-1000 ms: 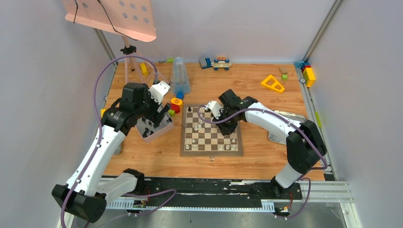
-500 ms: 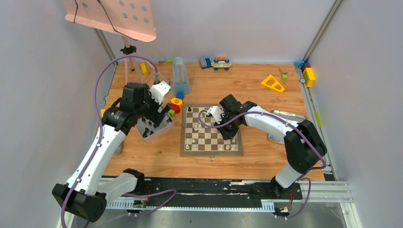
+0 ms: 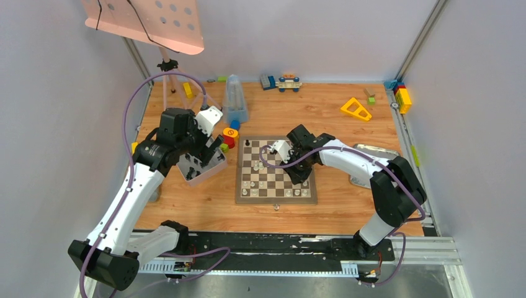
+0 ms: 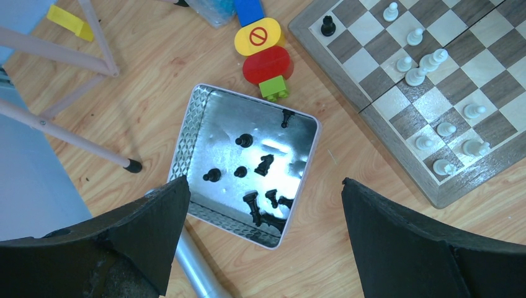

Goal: Set up the chess pieces on the board
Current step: Place the chess piece on the chessboard, then pick up the chess piece from the chessboard.

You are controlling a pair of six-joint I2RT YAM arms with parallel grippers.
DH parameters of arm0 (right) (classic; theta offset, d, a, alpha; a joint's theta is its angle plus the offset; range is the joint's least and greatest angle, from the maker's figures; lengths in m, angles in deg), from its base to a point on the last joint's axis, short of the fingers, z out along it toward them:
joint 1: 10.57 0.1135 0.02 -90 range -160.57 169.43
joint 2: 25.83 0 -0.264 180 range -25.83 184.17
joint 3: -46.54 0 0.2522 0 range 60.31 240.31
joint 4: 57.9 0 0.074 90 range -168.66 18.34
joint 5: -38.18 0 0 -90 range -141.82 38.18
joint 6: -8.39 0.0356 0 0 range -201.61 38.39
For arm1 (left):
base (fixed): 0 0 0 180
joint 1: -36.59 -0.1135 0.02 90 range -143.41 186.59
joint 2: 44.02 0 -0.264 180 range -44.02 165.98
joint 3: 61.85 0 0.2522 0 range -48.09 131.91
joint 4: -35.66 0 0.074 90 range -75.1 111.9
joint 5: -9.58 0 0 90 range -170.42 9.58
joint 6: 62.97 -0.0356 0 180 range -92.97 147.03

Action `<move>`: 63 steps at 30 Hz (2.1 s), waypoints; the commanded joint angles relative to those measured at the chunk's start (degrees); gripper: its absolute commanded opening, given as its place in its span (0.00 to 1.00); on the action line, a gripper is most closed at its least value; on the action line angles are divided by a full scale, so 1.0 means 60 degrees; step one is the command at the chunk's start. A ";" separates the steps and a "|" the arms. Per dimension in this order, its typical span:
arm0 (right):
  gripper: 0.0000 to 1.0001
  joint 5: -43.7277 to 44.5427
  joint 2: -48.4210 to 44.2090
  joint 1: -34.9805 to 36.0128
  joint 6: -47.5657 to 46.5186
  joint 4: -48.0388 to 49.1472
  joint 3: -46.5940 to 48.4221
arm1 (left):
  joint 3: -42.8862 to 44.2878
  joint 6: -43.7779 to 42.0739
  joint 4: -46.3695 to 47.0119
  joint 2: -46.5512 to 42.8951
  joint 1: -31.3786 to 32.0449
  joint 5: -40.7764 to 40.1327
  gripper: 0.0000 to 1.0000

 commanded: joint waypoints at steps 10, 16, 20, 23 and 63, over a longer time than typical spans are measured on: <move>0.13 0.0059 -0.0007 0.0119 -0.0018 0.0213 -0.0136 | 0.0120 -0.0076 0.0097 -0.0020 -0.0063 0.0119 1.00; 0.15 0.0124 0.0067 0.0149 -0.0018 0.0211 -0.0180 | 0.0102 -0.0089 0.0112 0.0012 -0.0071 0.0122 1.00; 0.20 0.0152 0.0112 0.0149 -0.0046 0.0225 -0.0174 | 0.0096 -0.0094 0.0112 0.0015 -0.0062 0.0124 1.00; 0.27 0.0184 0.0116 0.0149 -0.0033 0.0227 -0.0104 | 0.0081 -0.0093 0.0120 0.0025 -0.0062 0.0137 1.00; 0.37 -0.0890 -0.3121 -0.3457 0.1008 0.2753 -0.0517 | 0.4055 0.0438 0.1376 0.8252 0.2644 0.0857 0.74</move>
